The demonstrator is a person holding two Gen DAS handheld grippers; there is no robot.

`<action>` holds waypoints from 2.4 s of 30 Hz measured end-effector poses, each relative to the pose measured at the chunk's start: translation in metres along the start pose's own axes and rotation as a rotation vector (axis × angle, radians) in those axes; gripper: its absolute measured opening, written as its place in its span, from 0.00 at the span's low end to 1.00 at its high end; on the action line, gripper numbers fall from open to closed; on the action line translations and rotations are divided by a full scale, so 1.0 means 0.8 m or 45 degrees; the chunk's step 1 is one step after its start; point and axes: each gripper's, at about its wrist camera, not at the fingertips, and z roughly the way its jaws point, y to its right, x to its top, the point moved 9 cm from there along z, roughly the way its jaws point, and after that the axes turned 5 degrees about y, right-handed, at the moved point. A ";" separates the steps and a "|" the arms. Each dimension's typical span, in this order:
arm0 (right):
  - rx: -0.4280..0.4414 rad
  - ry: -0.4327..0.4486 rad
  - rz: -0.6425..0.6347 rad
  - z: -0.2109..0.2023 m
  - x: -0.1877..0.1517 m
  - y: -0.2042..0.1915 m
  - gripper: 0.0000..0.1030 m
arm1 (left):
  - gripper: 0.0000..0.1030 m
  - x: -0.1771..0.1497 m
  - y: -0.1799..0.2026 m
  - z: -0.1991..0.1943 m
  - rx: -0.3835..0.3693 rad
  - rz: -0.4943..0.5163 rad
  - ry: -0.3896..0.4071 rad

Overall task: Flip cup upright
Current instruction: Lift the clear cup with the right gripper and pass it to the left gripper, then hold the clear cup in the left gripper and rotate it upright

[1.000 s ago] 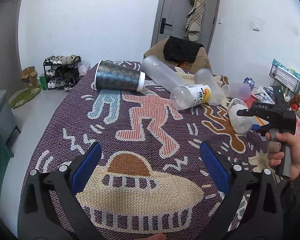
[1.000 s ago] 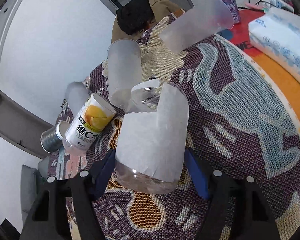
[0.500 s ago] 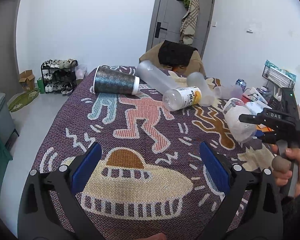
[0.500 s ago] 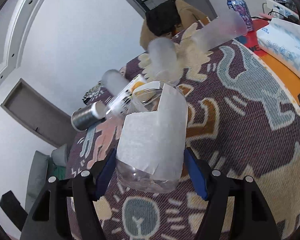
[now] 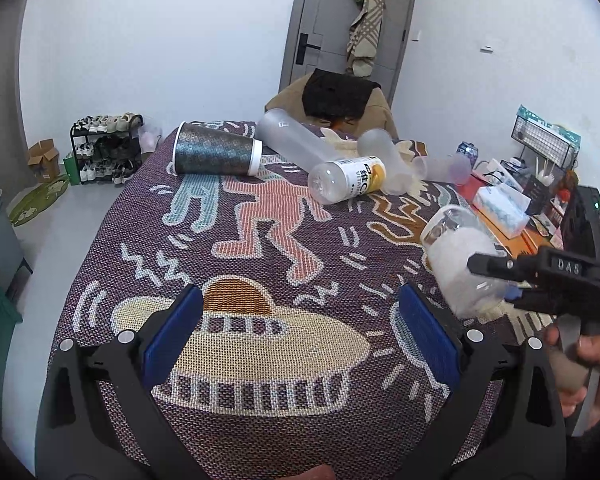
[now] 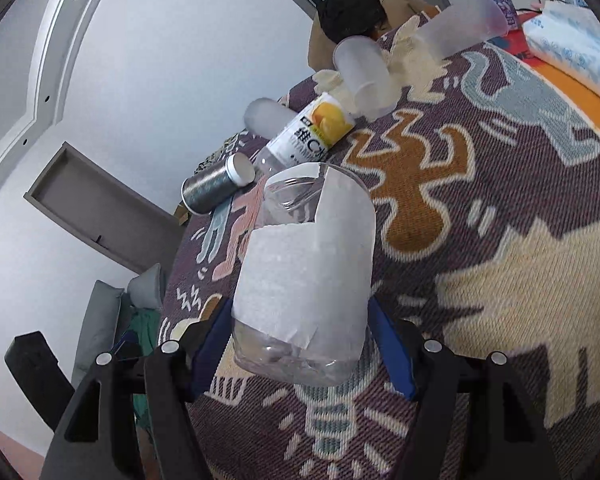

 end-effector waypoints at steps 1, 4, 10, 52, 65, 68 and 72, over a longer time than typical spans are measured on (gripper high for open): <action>0.006 -0.004 0.005 0.000 -0.004 -0.001 0.66 | 0.95 0.000 0.001 0.001 -0.003 0.000 -0.003; 0.030 -0.023 0.029 -0.002 -0.018 -0.005 0.66 | 0.95 -0.001 0.005 0.005 -0.021 -0.005 -0.017; 0.049 -0.067 0.069 0.003 -0.042 0.003 0.79 | 0.95 -0.003 0.025 0.022 -0.088 -0.012 -0.077; -0.110 0.274 0.096 -0.126 -0.025 0.117 0.89 | 0.68 -0.042 0.167 0.151 -0.505 -0.172 -0.613; -0.125 0.292 0.066 -0.130 -0.030 0.105 0.89 | 0.68 0.007 0.185 0.084 -0.402 0.154 -0.251; -0.138 0.303 0.059 -0.133 -0.031 0.105 0.89 | 0.68 0.013 0.187 0.073 -0.372 0.207 -0.177; -0.155 0.309 0.052 -0.135 -0.033 0.107 0.89 | 0.68 0.019 0.188 0.064 -0.333 0.257 -0.081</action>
